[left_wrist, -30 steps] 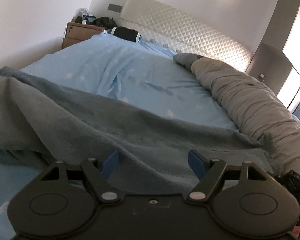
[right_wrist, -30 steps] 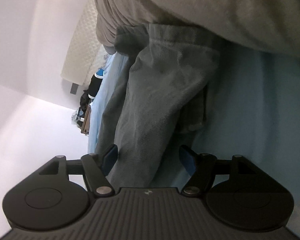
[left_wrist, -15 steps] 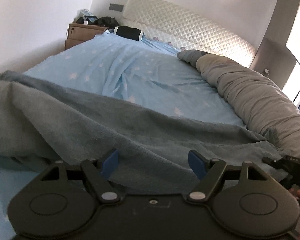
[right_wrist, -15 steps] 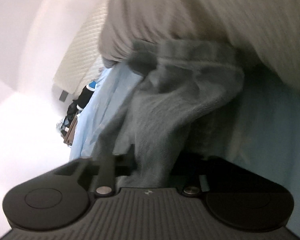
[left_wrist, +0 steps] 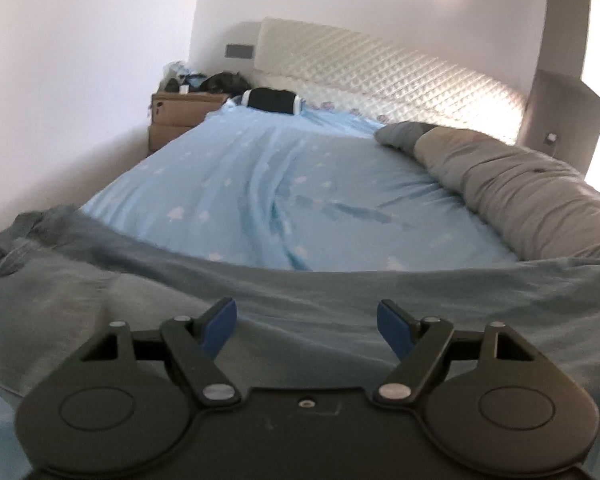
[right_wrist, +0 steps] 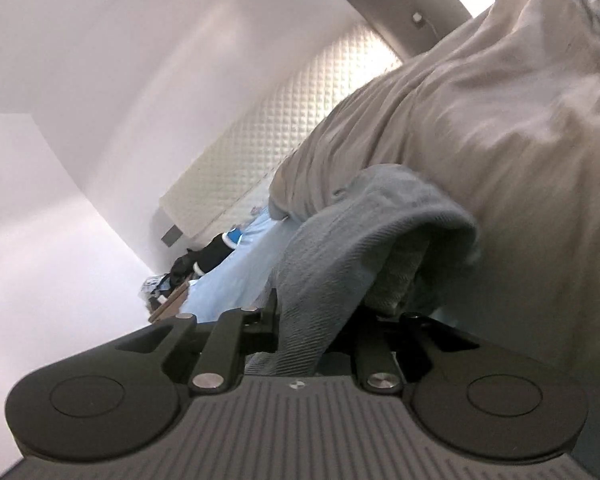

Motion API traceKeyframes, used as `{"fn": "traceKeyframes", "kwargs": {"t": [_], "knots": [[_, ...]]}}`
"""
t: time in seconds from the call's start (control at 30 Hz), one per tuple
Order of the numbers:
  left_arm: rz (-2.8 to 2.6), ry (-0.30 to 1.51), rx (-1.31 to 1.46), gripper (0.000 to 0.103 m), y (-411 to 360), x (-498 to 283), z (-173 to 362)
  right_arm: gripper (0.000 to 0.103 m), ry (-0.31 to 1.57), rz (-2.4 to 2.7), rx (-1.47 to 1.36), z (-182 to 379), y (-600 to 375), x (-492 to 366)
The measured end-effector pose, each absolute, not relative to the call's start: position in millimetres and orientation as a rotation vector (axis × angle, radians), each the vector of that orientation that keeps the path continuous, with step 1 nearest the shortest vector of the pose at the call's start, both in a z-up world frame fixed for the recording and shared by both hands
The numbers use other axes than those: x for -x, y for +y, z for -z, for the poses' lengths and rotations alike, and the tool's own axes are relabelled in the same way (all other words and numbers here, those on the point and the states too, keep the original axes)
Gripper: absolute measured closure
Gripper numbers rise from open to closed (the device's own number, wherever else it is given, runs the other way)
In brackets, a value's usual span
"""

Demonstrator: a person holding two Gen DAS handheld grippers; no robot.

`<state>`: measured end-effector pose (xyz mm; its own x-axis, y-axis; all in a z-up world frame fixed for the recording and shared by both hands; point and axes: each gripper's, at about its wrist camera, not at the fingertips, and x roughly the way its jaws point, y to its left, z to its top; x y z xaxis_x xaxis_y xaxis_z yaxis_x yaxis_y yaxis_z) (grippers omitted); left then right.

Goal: Fold clothes

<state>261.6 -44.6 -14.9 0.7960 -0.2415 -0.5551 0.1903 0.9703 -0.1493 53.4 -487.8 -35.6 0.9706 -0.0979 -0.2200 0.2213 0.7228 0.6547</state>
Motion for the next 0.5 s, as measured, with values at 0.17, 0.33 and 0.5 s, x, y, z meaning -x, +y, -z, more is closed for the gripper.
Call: {"fn": "traceKeyframes", "kwargs": {"t": [0.17, 0.33, 0.5], "knots": [[0.214, 0.668, 0.055, 0.028, -36.9, -272.0, 47.4, 0.088, 0.191, 0.21, -0.642, 39.4, -480.2, -62.4], [0.254, 0.669, -0.047, 0.028, -37.6, -269.1, 61.8, 0.087, 0.201, 0.269, -0.56, 40.6, -464.0, -72.9], [0.303, 0.651, -0.043, 0.028, -26.5, -267.4, 62.5, 0.087, 0.141, 0.371, -0.376, 22.2, -418.4, -114.2]]}}
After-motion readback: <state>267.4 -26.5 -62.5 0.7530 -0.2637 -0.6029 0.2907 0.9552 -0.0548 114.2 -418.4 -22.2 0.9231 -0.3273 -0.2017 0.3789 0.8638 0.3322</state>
